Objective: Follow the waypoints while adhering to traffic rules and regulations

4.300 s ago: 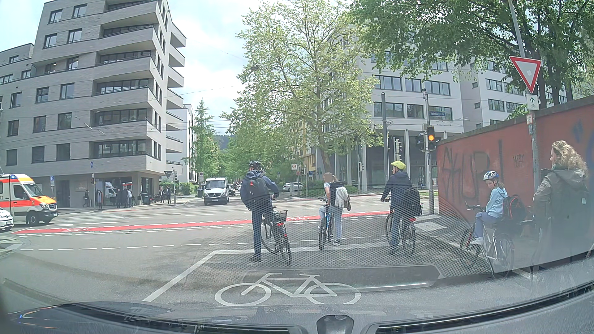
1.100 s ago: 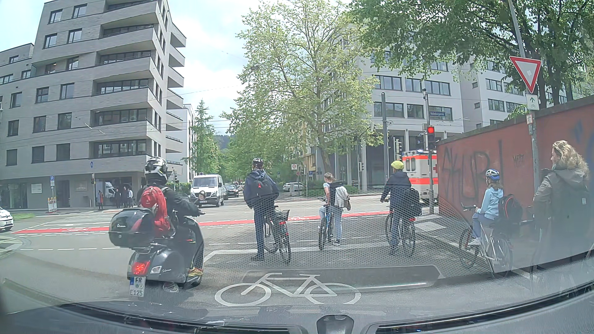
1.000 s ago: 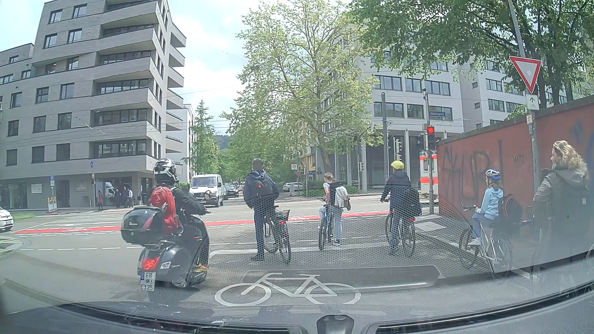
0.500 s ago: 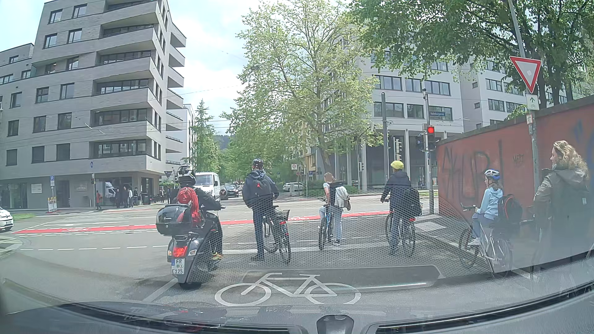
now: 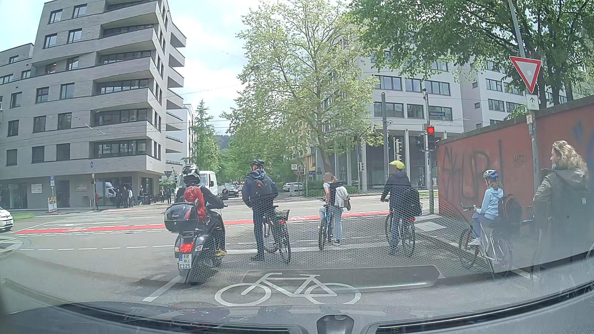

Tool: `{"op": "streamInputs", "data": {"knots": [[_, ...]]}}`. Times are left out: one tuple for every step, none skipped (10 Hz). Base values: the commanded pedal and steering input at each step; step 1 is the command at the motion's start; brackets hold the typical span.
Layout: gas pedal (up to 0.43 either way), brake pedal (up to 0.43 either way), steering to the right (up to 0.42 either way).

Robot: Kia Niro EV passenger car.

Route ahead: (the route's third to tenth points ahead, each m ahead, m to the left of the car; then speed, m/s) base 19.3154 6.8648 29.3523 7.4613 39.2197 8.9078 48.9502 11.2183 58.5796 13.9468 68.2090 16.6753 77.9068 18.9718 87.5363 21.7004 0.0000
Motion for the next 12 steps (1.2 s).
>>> {"op": "streamInputs", "data": {"knots": [[0.000, 0.268, -0.015], [0.000, 0.268, -0.015], [0.000, 0.268, -0.015], [0.000, 0.268, -0.015], [0.000, 0.262, -0.015], [0.000, 0.268, -0.015], [0.000, 0.268, -0.015], [0.000, 0.268, -0.015], [0.000, 0.268, -0.015], [0.000, 0.268, -0.015], [0.000, 0.268, -0.015], [0.000, 0.262, -0.015]]}}
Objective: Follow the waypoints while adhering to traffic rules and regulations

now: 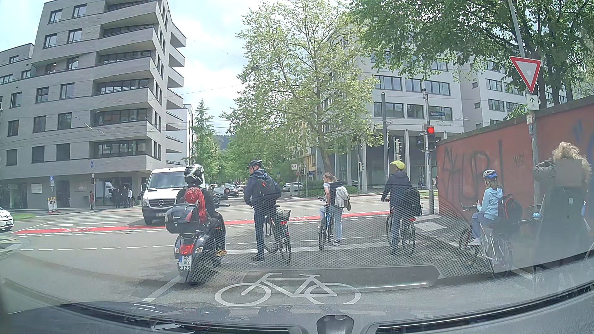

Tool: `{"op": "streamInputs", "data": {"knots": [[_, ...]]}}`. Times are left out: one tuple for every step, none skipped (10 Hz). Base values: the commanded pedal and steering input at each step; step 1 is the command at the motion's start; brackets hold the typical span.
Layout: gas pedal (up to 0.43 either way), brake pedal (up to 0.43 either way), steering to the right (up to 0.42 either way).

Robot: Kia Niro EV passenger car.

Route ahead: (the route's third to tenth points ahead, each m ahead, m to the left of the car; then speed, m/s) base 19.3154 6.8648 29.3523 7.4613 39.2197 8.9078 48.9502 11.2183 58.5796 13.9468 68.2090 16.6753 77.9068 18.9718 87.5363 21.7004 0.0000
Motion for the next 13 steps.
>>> {"op": "streamInputs", "data": {"knots": [[0.000, 0.268, -0.015], [0.000, 0.262, -0.015], [0.000, 0.262, -0.015], [0.000, 0.268, -0.015], [0.000, 0.268, -0.015], [0.000, 0.268, -0.015], [0.000, 0.262, -0.015], [0.000, 0.268, -0.015], [0.000, 0.262, -0.015], [0.000, 0.262, -0.015], [0.000, 0.262, -0.015], [0.000, 0.268, -0.015], [0.000, 0.268, -0.015]]}}
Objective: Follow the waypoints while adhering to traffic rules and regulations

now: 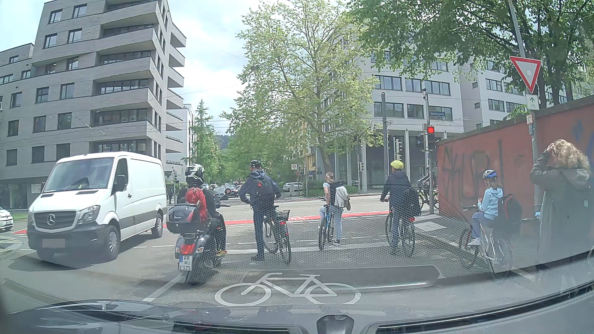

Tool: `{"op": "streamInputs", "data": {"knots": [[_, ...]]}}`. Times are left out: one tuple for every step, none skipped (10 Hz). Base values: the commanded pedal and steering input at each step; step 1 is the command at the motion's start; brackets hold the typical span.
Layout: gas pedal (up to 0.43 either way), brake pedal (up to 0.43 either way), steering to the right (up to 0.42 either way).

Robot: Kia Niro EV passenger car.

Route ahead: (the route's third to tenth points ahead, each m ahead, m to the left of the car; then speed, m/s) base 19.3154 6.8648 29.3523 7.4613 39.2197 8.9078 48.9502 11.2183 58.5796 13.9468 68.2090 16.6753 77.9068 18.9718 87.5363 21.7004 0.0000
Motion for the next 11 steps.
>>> {"op": "streamInputs", "data": {"knots": [[0.000, 0.268, -0.015], [0.000, 0.268, -0.015], [0.000, 0.268, -0.015], [0.000, 0.268, -0.015], [0.000, 0.268, -0.015], [0.000, 0.268, -0.015], [0.000, 0.268, -0.015], [0.000, 0.268, -0.015], [0.000, 0.268, -0.015], [0.000, 0.268, -0.015], [0.000, 0.268, -0.015]]}}
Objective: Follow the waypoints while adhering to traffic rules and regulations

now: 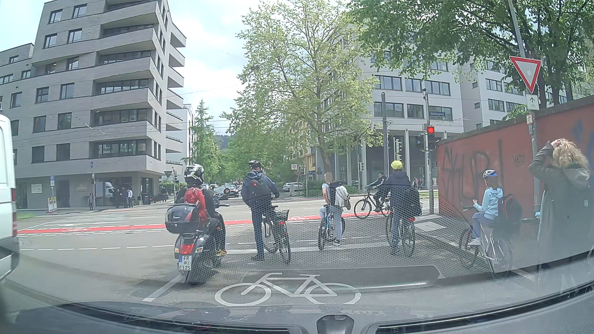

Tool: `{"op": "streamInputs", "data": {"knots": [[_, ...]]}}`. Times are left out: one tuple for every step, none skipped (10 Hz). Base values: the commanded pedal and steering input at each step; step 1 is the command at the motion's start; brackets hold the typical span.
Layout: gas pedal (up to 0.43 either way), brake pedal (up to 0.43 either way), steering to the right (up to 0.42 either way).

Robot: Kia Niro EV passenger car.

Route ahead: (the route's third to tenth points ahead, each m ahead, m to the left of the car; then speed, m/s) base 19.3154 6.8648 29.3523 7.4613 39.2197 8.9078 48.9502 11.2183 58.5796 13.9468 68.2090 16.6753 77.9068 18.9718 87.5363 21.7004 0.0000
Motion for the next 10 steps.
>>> {"op": "streamInputs", "data": {"knots": [[0.000, 0.268, -0.015], [0.000, 0.268, -0.015], [0.000, 0.268, -0.015], [0.000, 0.262, -0.015], [0.000, 0.268, -0.015], [0.000, 0.262, -0.015], [0.000, 0.262, -0.015], [0.000, 0.268, -0.015], [0.000, 0.268, -0.015], [0.000, 0.268, -0.015]]}}
